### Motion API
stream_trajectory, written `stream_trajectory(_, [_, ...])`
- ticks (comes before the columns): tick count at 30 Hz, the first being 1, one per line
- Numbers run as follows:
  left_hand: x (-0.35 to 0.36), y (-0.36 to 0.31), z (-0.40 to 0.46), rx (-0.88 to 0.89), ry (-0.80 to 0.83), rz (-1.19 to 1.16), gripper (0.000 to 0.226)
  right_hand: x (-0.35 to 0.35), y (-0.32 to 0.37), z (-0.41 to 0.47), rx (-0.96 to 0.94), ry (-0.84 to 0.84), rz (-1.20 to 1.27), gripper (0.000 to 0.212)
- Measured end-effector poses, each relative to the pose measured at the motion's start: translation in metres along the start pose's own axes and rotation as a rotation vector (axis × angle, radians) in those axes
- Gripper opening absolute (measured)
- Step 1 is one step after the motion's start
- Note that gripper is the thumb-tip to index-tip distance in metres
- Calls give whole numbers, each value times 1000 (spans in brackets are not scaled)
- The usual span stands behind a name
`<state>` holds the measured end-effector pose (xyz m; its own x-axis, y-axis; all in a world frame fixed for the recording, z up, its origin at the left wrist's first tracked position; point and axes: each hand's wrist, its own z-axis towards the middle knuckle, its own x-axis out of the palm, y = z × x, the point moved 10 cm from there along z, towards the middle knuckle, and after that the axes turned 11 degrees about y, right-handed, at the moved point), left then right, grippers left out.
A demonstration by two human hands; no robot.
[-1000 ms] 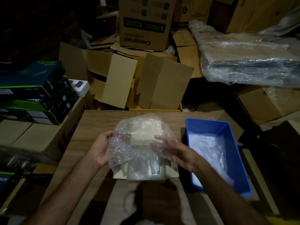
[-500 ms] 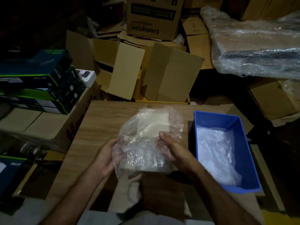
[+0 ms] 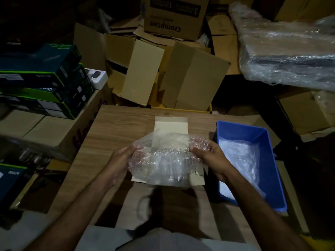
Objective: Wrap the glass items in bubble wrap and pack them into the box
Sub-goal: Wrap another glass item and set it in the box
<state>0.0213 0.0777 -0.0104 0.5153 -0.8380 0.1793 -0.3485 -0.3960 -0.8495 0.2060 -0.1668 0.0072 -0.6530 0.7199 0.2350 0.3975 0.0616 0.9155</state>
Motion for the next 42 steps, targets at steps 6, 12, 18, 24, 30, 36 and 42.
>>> stream_trajectory(6, [24,-4,-6,-16,319,74,68,-4,3,-8,16,160,7,46])
stream_trajectory(12, [34,-55,-16,240,279,152,17,-8,27,-9,-31,231,-106,33])
stream_trajectory(18, [46,-101,-36,499,410,680,50,0,91,-17,-287,315,-466,25])
stream_trajectory(24, [56,-104,-61,387,533,871,50,-12,99,-19,-228,348,-414,51])
stream_trajectory(30, [47,-89,-62,222,660,727,31,12,121,-20,-450,211,-567,28])
stream_trajectory(36, [96,-98,-36,149,606,871,82,62,132,-18,-368,446,-449,36])
stream_trajectory(42, [129,-81,-19,171,635,780,21,52,133,-4,-192,375,-160,65])
